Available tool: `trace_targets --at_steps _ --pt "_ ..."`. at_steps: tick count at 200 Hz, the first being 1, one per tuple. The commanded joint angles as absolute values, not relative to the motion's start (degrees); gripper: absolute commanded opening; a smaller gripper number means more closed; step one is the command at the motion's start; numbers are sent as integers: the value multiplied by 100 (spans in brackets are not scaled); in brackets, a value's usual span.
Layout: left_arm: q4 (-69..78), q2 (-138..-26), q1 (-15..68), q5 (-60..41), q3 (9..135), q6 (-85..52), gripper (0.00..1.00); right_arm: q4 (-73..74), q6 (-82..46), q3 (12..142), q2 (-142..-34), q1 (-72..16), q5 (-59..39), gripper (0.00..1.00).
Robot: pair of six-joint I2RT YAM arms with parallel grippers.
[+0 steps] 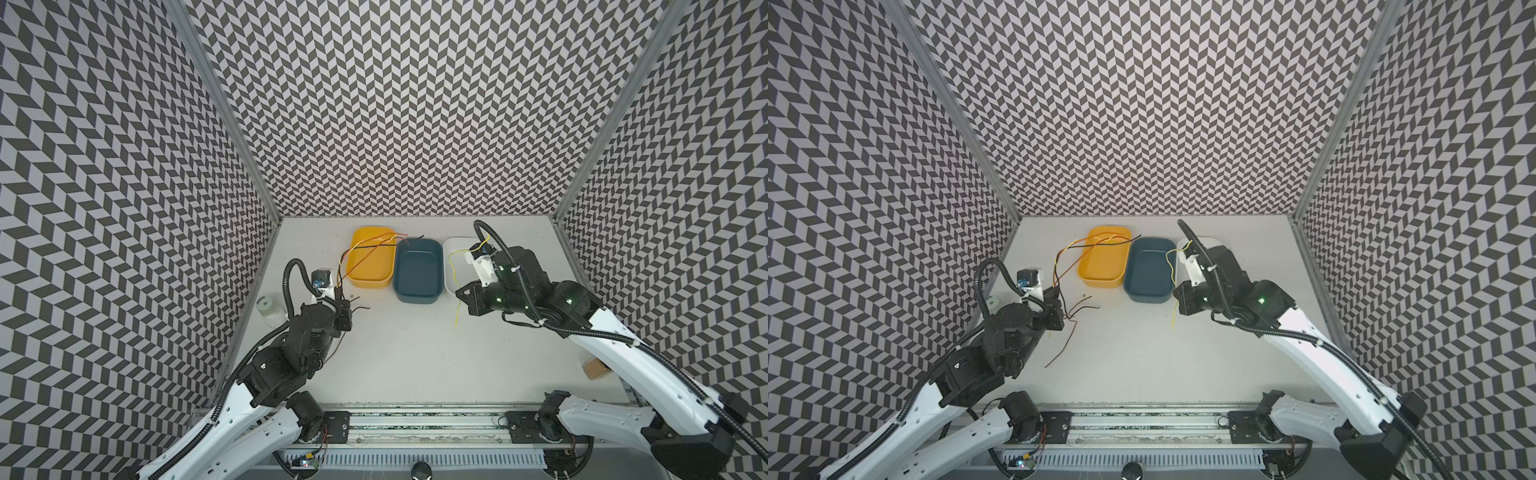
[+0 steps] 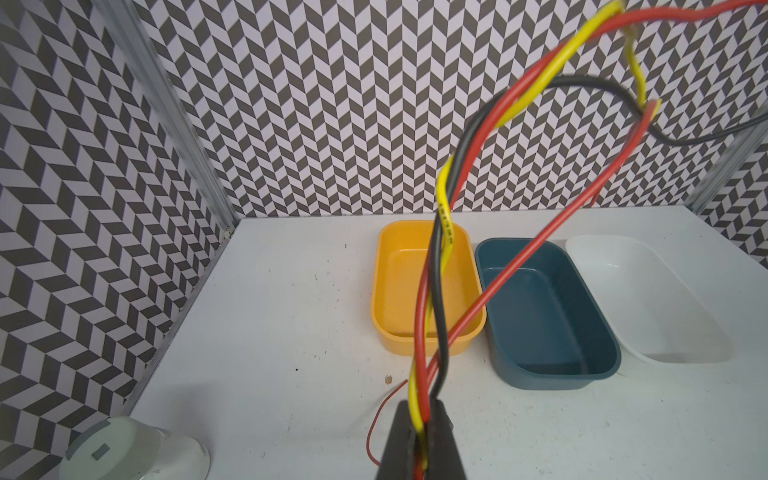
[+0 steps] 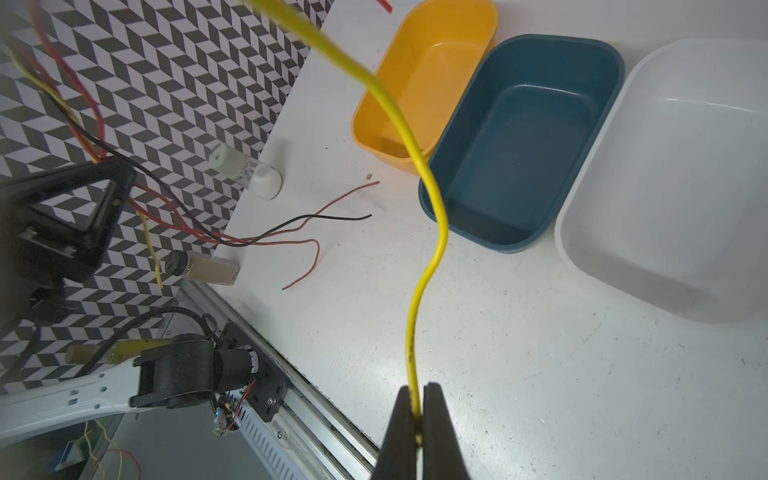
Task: Untangle the cables
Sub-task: 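Carry the yellow wire with the right gripper over the dark teal tray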
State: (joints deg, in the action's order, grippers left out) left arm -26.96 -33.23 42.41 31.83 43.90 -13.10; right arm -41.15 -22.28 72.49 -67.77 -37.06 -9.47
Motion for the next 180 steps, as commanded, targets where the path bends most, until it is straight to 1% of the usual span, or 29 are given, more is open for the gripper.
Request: trace_targets --at_steps 1,21,27,46,72,95,129,158,180 --pt "-2328 -3034 4217 3708 4321 -1327 0 -3775 -2065 7587 -7223 -3644 -1376 0" --pt "-2212 -2761 4206 4067 4207 -1344 0 -3612 -2097 7945 -7789 -3562 -1648 0" --pt "-2163 -2522 4202 4084 4164 -1345 0 -3583 -2091 8087 -7991 -3555 -1765 0" --pt "-2006 -2285 4202 4091 4043 -1277 0 -3410 -2109 8536 -8623 -3551 -1997 0" --pt "-2022 -2293 4189 4135 4062 -1255 0 -3174 -2270 9309 -9590 -3551 -2494 0" --pt "-2074 -2355 4186 4058 4104 -1283 0 -3382 -2422 10269 -10547 -3551 -2698 0" --pt "-2048 -2290 4161 4057 4085 -1257 0 -3865 -2586 11668 -11858 -3551 -2682 0" --pt "-2017 -2217 4148 4062 4052 -1257 0 -3838 -2898 12395 -12596 -3562 -2716 0" --pt "-2004 -2206 4149 4055 4037 -1248 0 -4145 -2914 13236 -13180 -3577 -2643 0"
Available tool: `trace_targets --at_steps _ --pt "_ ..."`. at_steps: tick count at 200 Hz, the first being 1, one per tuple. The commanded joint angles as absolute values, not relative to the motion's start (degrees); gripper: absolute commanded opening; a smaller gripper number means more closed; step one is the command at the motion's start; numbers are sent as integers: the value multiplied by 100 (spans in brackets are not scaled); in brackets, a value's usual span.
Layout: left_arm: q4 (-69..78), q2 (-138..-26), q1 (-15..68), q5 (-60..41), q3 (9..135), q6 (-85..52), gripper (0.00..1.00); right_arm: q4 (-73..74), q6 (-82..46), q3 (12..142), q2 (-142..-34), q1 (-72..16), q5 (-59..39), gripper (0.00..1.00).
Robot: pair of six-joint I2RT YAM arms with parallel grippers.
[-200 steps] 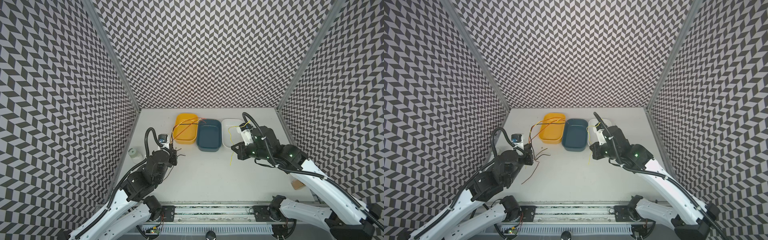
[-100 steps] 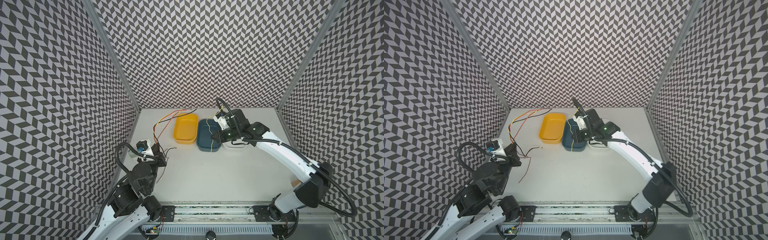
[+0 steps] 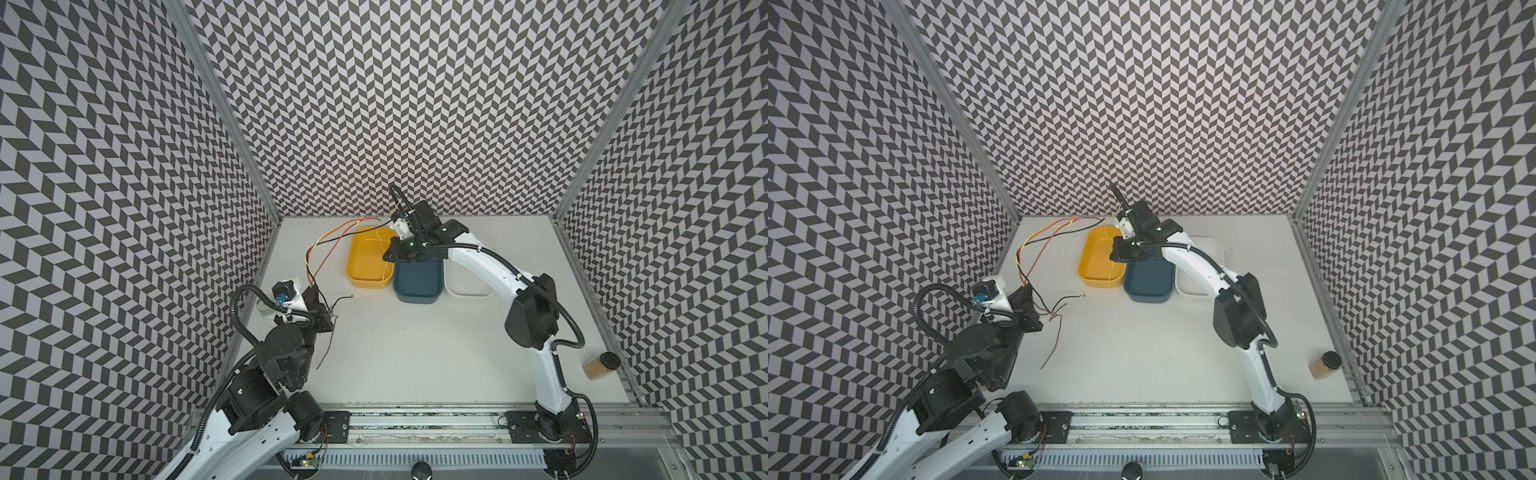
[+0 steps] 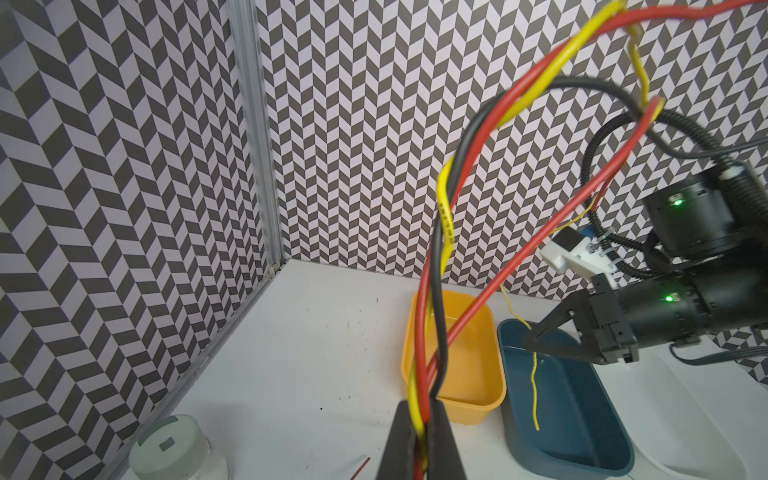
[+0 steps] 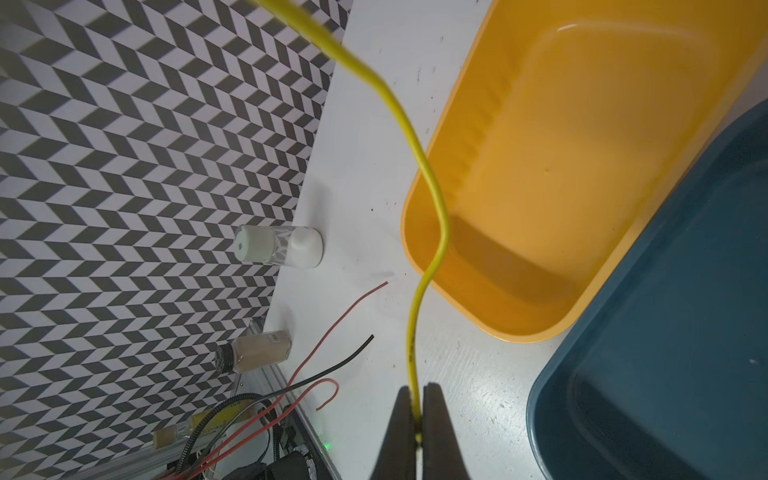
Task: Untangle the cables
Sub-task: 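Carry the yellow wire with the right gripper over the dark teal tray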
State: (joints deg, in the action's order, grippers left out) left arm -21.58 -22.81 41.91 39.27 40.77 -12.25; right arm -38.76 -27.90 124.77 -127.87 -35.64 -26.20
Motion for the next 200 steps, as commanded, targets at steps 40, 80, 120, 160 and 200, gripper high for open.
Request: trace_targets --at_steps 40,80,120,160,200 --pt "-1984 -2232 4118 3988 4031 -1239 0 -4706 -2835 14333 -13979 -3577 -2220 0" --pt "-1951 -2254 4080 3870 4029 -1221 0 -4111 -2781 13460 -13481 -3586 -1833 0" --pt "-1977 -2311 4044 3771 4037 -1230 0 -4178 -2579 13204 -13138 -3481 -1267 0" --pt "-1962 -2302 4038 3709 4035 -1208 0 -3606 -2676 12043 -12600 -3173 -1098 0" --pt "-1942 -2274 4042 3700 4028 -1183 0 -3319 -2768 11435 -12591 -3015 -1300 0"
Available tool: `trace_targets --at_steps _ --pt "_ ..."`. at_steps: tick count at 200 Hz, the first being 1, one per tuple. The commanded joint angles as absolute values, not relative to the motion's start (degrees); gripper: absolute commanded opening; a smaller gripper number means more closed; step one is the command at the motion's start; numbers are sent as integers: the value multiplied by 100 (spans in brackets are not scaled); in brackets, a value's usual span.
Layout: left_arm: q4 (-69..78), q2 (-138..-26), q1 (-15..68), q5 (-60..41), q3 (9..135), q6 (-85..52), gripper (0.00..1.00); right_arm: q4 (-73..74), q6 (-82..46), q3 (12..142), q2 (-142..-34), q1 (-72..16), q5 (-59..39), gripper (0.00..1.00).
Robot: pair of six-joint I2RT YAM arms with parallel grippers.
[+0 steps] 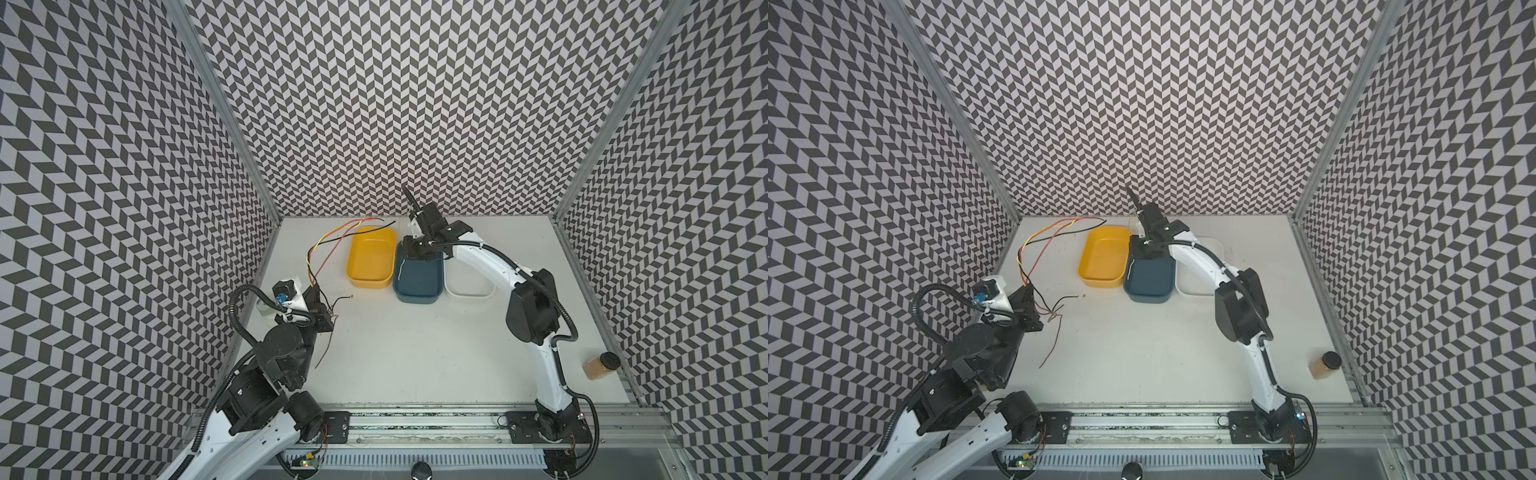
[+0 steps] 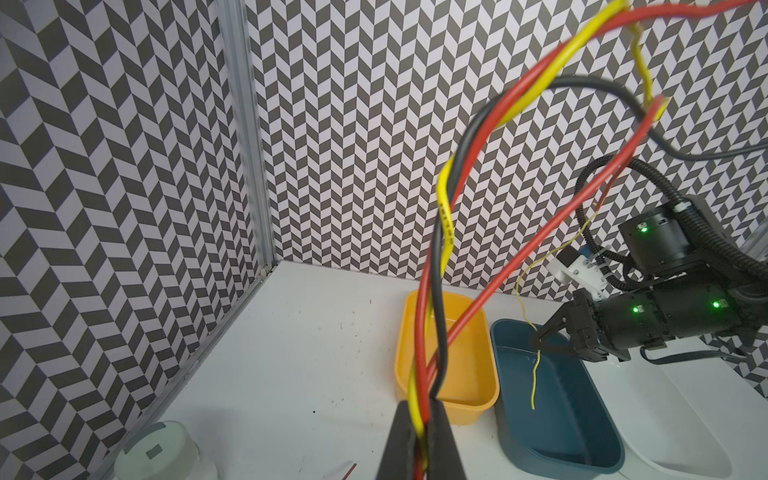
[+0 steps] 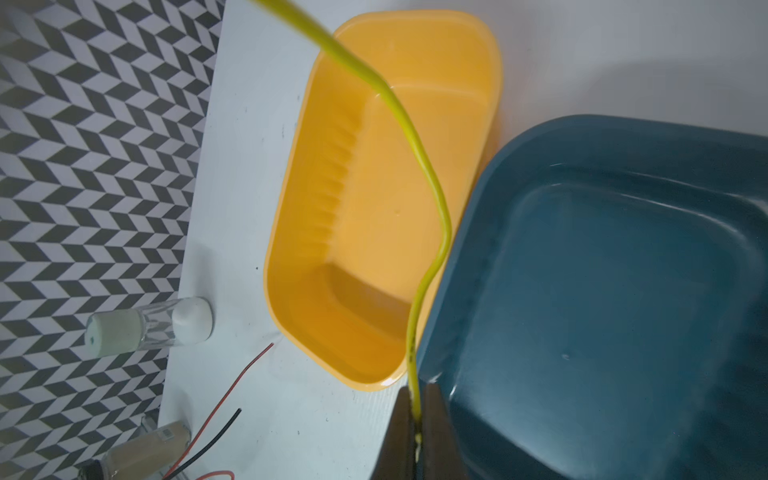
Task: Untangle the cables
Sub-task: 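Carry the yellow wire with the right gripper over the dark teal tray, then lower the yellow wire into the teal tray and open the right gripper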
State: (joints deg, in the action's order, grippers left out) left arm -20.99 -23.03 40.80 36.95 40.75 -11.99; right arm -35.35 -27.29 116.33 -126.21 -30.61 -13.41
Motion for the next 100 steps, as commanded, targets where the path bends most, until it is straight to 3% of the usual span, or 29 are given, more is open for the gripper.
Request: trace_targets --at_steps 1,100 --pt "-1942 -2275 4038 3696 4031 -1180 0 -3325 -2768 11435 -12597 -3015 -1300 0" --pt "-1909 -2206 4038 3664 3997 -1133 0 -3870 -2806 11258 -13166 -2982 -1002 0"
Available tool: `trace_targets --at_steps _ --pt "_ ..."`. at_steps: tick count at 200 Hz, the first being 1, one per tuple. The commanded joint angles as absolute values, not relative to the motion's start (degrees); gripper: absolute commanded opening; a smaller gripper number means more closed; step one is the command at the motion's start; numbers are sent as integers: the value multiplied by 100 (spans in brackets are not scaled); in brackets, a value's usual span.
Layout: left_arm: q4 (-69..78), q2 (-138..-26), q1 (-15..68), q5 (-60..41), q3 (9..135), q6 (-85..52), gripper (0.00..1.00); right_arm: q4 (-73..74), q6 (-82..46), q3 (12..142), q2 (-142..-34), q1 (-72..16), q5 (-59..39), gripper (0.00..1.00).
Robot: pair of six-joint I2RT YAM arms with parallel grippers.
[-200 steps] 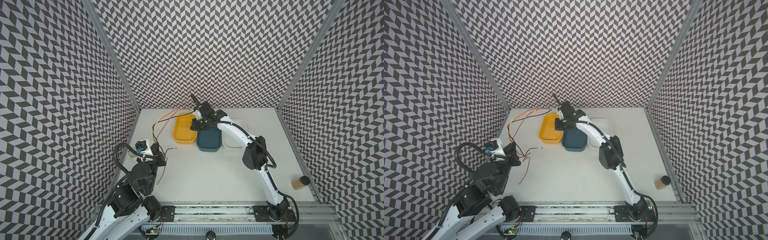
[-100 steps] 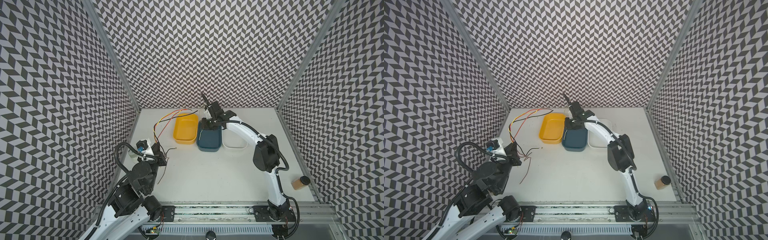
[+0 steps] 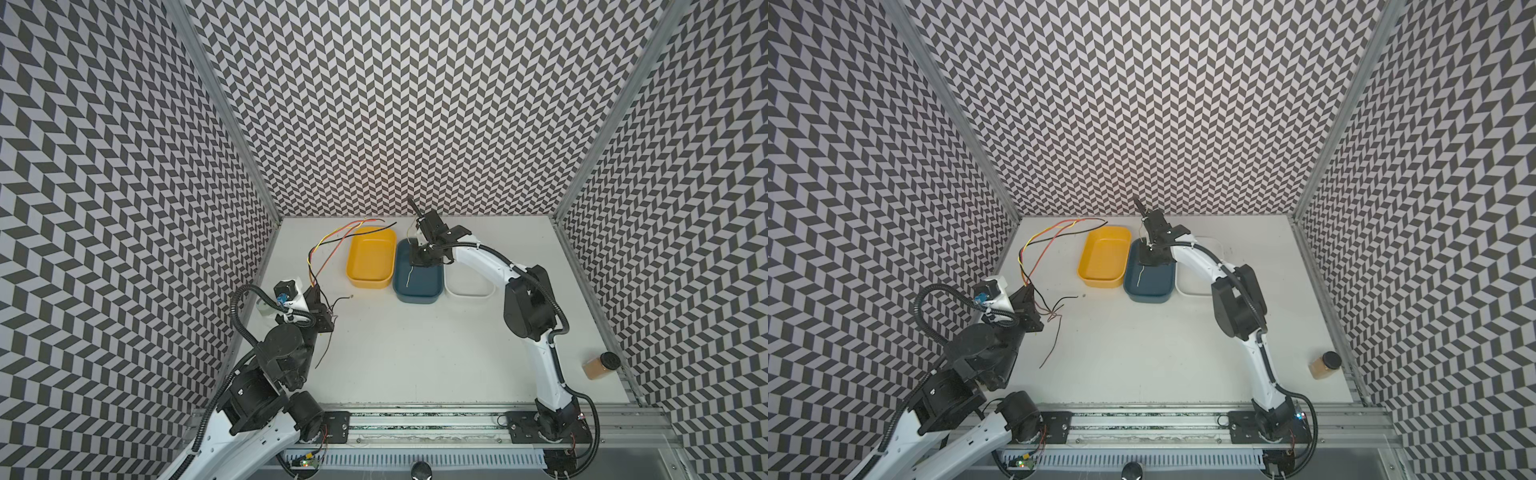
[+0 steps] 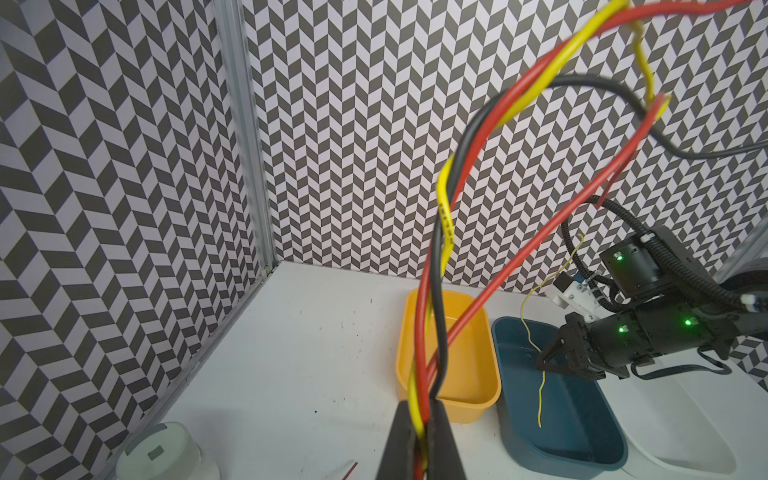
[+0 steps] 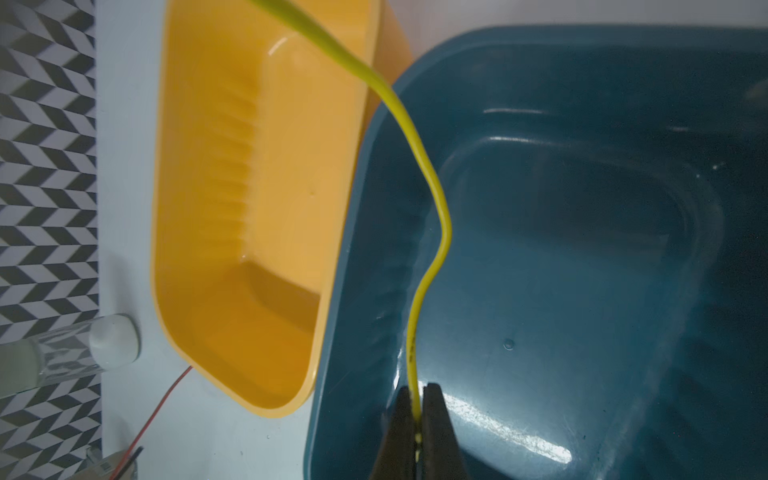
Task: Untangle the cables
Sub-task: 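Lower the yellow wire into the teal tray and open the right gripper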
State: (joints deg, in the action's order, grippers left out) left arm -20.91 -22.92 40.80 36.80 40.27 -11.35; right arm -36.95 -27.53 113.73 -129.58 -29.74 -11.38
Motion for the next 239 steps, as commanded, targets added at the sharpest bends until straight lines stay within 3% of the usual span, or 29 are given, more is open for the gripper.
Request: trace_targets --at_steps 1,82,191,239 --pt "-1913 -2206 4041 3665 3994 -1133 0 -3873 -2800 11258 -13175 -2981 -1002 0" --pt "-1881 -2180 4037 3647 3975 -1107 0 -3980 -2771 11253 -13373 -2980 -949 3" --pt "-1834 -2152 4043 3666 3938 -1070 0 -4081 -2696 11314 -13257 -2979 -844 38" --pt "-1819 -2178 4043 3639 3931 -1065 0 -4234 -2715 11416 -13071 -2984 -713 48"
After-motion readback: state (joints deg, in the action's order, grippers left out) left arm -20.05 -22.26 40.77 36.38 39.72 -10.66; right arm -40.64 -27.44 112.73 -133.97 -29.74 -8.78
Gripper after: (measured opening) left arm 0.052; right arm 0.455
